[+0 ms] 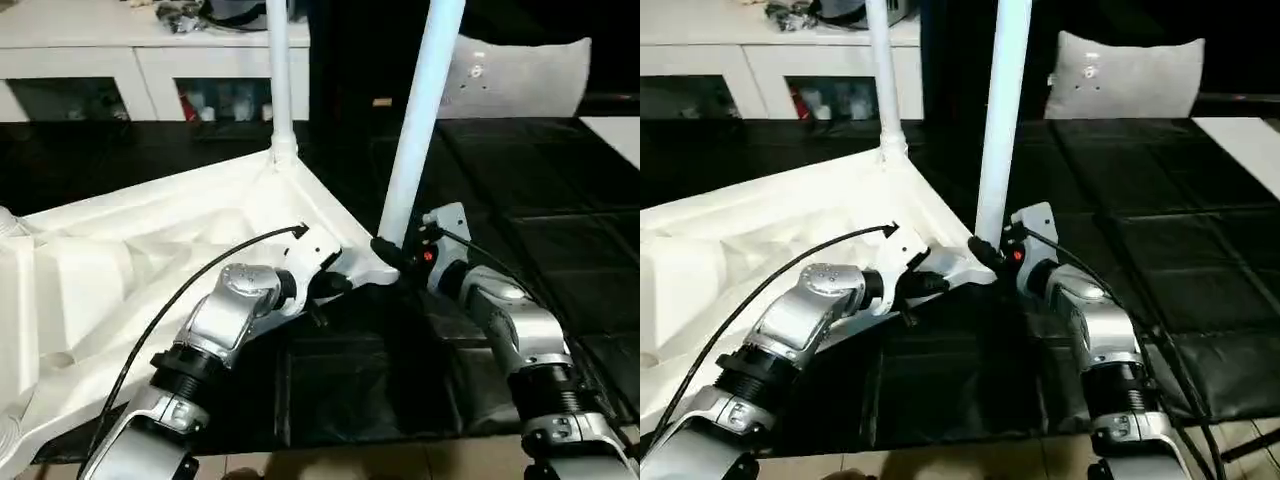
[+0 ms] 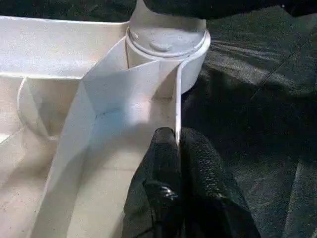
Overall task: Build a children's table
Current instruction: Rotate leg to tighten
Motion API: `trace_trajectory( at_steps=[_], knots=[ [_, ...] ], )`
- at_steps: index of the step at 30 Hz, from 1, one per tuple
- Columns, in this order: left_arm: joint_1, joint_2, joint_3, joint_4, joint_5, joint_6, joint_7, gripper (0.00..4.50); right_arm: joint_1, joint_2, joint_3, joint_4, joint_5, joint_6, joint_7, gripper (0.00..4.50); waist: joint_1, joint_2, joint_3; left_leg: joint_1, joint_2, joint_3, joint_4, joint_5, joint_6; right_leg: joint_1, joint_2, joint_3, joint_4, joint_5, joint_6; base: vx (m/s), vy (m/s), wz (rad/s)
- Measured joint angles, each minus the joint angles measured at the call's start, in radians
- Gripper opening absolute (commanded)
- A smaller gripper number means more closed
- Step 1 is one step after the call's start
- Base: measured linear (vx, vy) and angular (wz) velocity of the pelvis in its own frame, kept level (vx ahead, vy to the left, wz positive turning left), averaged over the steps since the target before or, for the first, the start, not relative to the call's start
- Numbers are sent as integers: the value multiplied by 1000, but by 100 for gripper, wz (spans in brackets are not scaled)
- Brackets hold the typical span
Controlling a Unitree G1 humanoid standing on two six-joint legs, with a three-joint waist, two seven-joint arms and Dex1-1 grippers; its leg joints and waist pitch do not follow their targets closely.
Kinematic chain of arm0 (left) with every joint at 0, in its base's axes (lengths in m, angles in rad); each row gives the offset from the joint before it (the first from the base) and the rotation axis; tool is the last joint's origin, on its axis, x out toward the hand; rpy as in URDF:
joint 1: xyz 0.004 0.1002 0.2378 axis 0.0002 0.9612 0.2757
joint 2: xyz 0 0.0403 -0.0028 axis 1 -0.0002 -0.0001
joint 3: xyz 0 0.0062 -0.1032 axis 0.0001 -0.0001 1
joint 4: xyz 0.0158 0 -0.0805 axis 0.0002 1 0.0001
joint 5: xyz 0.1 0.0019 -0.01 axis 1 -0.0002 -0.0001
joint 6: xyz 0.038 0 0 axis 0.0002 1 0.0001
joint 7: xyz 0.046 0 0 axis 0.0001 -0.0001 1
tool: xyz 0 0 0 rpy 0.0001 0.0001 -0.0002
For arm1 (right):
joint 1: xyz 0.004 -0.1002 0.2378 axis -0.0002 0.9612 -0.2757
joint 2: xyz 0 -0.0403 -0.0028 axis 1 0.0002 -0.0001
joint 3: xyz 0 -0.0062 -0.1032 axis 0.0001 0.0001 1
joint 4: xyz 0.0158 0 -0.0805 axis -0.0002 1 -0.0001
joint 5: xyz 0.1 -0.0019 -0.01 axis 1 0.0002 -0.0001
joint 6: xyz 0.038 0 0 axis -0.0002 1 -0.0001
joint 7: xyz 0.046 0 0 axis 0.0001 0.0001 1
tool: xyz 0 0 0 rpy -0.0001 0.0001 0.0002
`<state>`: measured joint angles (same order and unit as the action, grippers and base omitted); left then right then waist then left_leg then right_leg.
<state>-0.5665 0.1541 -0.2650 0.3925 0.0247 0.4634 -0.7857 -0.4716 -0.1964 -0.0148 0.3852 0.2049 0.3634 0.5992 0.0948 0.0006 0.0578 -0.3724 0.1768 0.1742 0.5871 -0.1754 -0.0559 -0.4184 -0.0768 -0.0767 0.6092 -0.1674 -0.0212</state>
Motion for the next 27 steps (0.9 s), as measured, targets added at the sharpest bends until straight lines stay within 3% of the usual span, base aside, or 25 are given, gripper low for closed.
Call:
trace_trajectory(
  at_steps=[6, 15, 18, 21, 23, 25, 27],
  knots=[
    [13, 62, -33, -19, -1, -62, -93, 0, 23, -58, 26, -34, 10, -23, 104, 312, 7, 1, 1, -1, 0, 0, 0, 0, 0, 0, 0, 0, 0, 0, 0, 0, 0, 0],
    [32, 180, -70, -23, -32, -193, -317, 0, 54, -263, 74, -133, 41, -25, 415, 381, 49, 2, 1, 0, 0, 0, 3, 0, 0, 2, 0, 0, 0, -2, 3, 0, 0, 0],
    [33, 229, -91, -26, -53, -230, -414, 0, 78, -315, 108, -149, 54, -46, 525, 381, 65, 2, 1, 0, 0, -1, 3, 0, 0, 3, 0, 0, 0, -2, 3, 0, 0, 0],
    [34, 259, -109, -26, -57, -263, -477, 0, 86, -340, 133, -157, 79, -40, 613, 349, 74, 2, 1, 0, 0, -1, 4, 0, 0, 3, 0, 0, 1, -2, 3, 0, 0, 0],
    [34, 277, -121, -26, -57, -283, -513, 0, 86, -354, 148, -172, 97, -33, 668, 346, 78, 2, 1, 0, 0, -1, 5, 0, 0, 4, 0, 0, 1, -2, 3, 0, 0, 0],
    [34, 285, -134, -26, -60, -294, -549, 0, 86, -366, 161, -178, 107, -22, 713, 307, 80, 2, 1, 2, 0, -1, 5, 0, 0, 6, 0, 1, 1, -2, 3, 0, 0, 0],
    [34, 288, -140, -29, -62, -298, -572, 0, 87, -368, 182, -176, 107, -25, 750, 298, 79, 2, 1, 3, 0, -1, 5, 0, 0, 7, -1, 1, 1, -2, 4, 0, 0, 0]
  ],
)
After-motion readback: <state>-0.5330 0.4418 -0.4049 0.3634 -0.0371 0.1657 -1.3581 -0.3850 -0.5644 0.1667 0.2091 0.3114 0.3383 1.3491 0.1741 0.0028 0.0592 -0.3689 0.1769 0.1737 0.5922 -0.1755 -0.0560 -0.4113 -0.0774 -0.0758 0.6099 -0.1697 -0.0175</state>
